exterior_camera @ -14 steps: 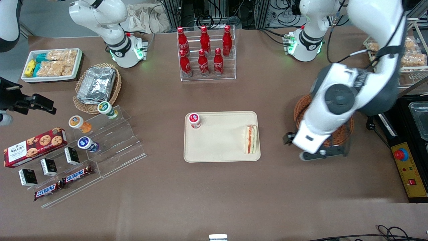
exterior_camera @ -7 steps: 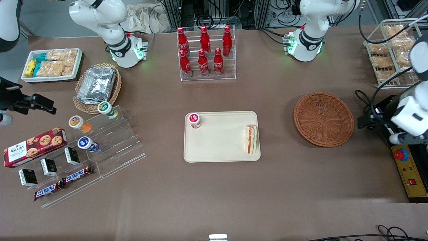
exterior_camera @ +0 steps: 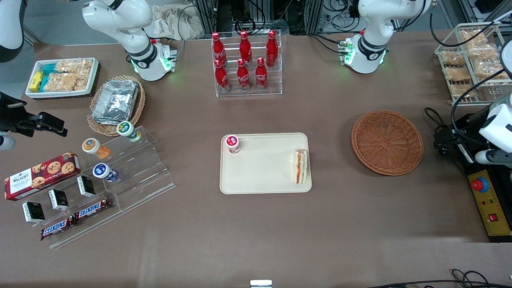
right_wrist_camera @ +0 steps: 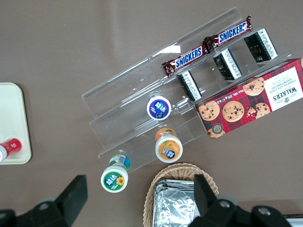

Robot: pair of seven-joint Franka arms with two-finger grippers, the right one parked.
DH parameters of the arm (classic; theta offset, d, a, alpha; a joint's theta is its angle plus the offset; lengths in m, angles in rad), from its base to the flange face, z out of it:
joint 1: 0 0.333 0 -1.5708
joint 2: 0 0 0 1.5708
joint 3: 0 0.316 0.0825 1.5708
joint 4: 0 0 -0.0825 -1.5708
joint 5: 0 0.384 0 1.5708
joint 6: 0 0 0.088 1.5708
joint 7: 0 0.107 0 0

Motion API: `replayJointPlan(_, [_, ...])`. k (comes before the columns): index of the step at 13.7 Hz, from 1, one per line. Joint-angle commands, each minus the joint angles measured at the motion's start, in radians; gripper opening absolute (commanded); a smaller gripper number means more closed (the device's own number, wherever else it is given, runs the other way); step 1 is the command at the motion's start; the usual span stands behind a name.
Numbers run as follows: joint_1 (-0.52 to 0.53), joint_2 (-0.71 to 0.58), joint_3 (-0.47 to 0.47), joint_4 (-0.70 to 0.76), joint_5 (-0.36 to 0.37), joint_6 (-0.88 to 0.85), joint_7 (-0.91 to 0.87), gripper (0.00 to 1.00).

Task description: Place sandwich from basket to tray

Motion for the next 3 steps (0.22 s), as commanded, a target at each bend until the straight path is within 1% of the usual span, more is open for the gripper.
replayJointPlan(1, [-0.005, -0.001, 0.012, 0.022, -0.015, -0.011, 0.019, 1.0])
replayJointPlan(3, [-0.005, 0.0, 0.012, 0.022, -0.014, -0.011, 0.019, 1.0])
